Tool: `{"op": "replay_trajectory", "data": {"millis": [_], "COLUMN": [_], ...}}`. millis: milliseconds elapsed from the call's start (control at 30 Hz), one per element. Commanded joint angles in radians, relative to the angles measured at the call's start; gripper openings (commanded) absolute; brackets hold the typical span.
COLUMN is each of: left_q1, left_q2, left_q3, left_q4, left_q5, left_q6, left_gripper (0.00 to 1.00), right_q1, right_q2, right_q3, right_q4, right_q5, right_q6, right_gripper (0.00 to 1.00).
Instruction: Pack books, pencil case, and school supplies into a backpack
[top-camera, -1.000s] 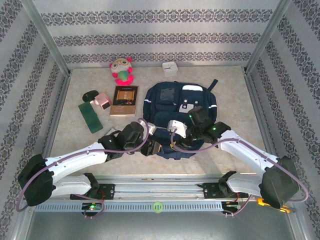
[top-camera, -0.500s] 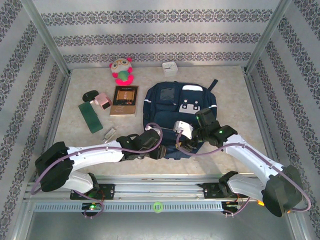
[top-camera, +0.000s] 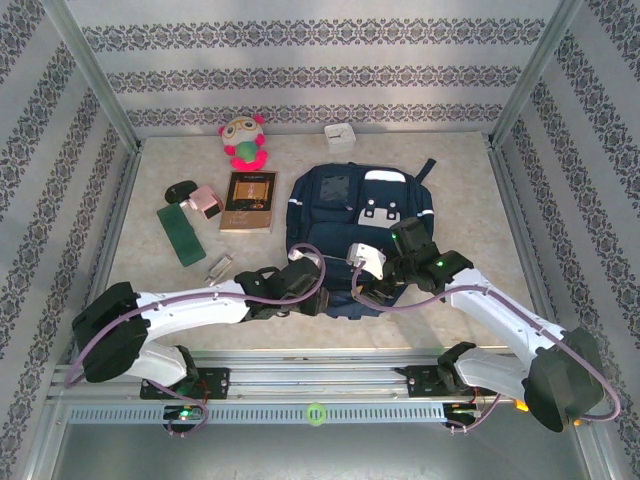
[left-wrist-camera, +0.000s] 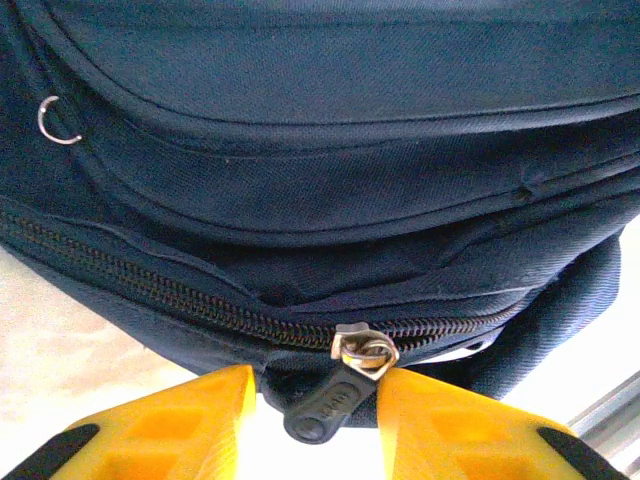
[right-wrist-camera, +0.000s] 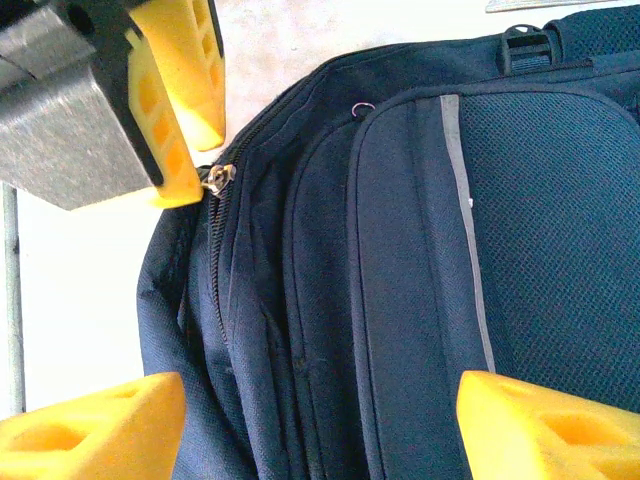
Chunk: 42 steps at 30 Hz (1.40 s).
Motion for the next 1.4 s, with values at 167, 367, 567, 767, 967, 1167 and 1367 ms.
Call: {"op": "replay_trajectory", "data": {"millis": [167, 367, 567, 767, 967, 1167, 1367], "left_q1": [-0.003, 0.008, 0.022, 0.057, 0.111, 0.138, 0.202], "left_q2": [0.018, 0.032, -0.038, -0.122, -0.151, -0.161, -0.202], "left_q3": [-0.012, -0.020, -0.079, -0.183, -0.245, -0.256, -0.287], "left_q4": [0.014, 0.023, 0.098, 0.287, 0.427, 0.484, 0.545], "left_q5": [0.014, 0.022, 0.088, 0.286, 0.452, 0.539, 0.627], "left_q6": [0.006, 0.001, 0.056, 0.158, 0.216, 0.229, 0.206], "left_gripper": [0.33, 0.23, 0.03, 0.00, 0.00, 0.00, 0.00], "right_q1": [0.026, 0.046, 0.074, 0.108, 0.122, 0.134, 0.146], "right_q2": [0.014, 0.032, 0.075, 0.142, 0.187, 0.238, 0.248], "right_q3": [0.008, 0.019, 0.034, 0.050, 0.044, 0.092, 0.106], "right_q4": [0.006, 0.009, 0.030, 0.093, 0.136, 0.060, 0.030], "right_q5": [-0.027, -0.029, -0.039, -0.103, -0.127, -0.166, -0.190], "right_q6": [-0.003, -0.003, -0.002, 0.039, 0.067, 0.018, 0.015], "right_gripper": [0.71, 0.71, 0.71, 0.71, 0.73, 0.73, 0.73]}}
